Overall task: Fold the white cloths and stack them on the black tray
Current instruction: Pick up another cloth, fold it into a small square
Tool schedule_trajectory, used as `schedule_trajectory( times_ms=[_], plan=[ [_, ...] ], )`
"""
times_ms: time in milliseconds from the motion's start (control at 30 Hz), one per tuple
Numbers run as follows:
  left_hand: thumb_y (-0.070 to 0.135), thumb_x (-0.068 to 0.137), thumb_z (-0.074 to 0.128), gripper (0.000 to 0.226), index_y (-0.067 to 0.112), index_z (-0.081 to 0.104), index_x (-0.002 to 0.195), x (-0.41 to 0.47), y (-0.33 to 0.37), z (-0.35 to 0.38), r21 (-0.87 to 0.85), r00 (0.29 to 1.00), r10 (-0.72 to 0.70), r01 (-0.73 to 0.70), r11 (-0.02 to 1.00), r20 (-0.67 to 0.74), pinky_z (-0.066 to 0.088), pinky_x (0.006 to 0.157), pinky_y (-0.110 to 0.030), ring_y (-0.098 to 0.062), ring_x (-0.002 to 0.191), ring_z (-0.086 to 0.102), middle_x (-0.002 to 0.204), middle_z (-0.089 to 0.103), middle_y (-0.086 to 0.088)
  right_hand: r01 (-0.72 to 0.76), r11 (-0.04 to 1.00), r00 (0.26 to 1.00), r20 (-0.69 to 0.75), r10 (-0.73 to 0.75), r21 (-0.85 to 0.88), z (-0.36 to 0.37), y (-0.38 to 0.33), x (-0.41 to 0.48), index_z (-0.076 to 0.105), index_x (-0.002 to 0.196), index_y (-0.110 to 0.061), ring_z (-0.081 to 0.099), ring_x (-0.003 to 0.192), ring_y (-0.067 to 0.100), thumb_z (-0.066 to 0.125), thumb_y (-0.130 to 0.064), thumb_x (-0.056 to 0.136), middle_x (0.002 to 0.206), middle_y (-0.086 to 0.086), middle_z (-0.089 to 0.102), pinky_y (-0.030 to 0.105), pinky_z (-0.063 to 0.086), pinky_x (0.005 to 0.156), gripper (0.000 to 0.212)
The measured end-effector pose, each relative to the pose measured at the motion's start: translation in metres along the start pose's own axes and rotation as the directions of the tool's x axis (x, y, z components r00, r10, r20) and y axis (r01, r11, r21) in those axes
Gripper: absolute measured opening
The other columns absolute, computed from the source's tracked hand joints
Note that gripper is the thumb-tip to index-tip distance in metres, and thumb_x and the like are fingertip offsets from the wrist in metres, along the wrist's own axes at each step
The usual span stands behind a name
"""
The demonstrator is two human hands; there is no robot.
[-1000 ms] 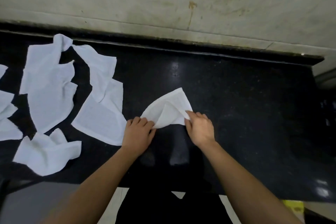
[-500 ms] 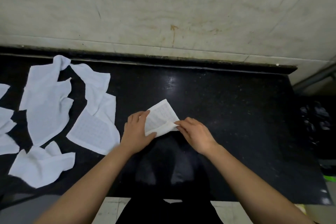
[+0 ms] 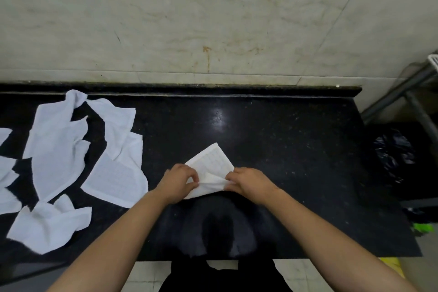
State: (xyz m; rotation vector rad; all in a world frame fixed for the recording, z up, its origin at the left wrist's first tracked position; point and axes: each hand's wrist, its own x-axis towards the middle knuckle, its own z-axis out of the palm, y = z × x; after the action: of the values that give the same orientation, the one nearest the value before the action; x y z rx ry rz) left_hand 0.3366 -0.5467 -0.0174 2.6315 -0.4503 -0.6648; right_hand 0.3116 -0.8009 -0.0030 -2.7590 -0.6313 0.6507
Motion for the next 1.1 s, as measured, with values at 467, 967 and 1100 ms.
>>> schedule_trajectory(
  times_ms=[467,967,1100],
  plan=[
    [0.014,0.067,0.073,0.037,0.017,0.040,0.052,-0.021,0.019,-0.065,-0.258,0.991,-0.005,-0.030,0.966,-0.134,0.043,0.081,-0.018,-0.001,0.105,0.057,0.103,0.066,0.023,-0.121,0.972,0.975,-0.158,0.154,0.200,-0.077,0.021,0.002,0.068,0.107,-0.032,0.064,0.101,0.019,0.055,-0.031,0.098,0.109,-0.006,0.071,0.040,0.053,0.085,0.017],
    [0.019,0.072,0.054,0.012,0.023,0.065,0.077,-0.005,0.049,-0.143,-0.393,0.997,0.077,-0.066,0.917,0.013,0.039,0.064,-0.028,-0.009,0.067,0.050,0.069,0.055,0.010,0.014,0.982,0.882,-0.465,0.076,0.186,-0.160,0.019,0.016,0.069,0.111,-0.024,0.061,0.097,0.020,0.053,-0.023,0.099,0.105,-0.002,0.067,0.039,0.050,0.084,0.020],
    [0.032,0.069,0.058,0.016,0.016,0.053,0.072,0.010,0.050,-0.164,-0.215,0.894,-0.017,-0.089,0.973,-0.448,0.044,0.063,-0.040,-0.021,0.069,0.052,0.069,0.056,0.002,0.038,0.987,0.758,-0.649,0.072,0.154,-0.179,0.014,0.020,0.069,0.112,-0.015,0.061,0.093,0.025,0.055,-0.020,0.099,0.102,0.005,0.067,0.037,0.049,0.079,0.020]
  ],
)
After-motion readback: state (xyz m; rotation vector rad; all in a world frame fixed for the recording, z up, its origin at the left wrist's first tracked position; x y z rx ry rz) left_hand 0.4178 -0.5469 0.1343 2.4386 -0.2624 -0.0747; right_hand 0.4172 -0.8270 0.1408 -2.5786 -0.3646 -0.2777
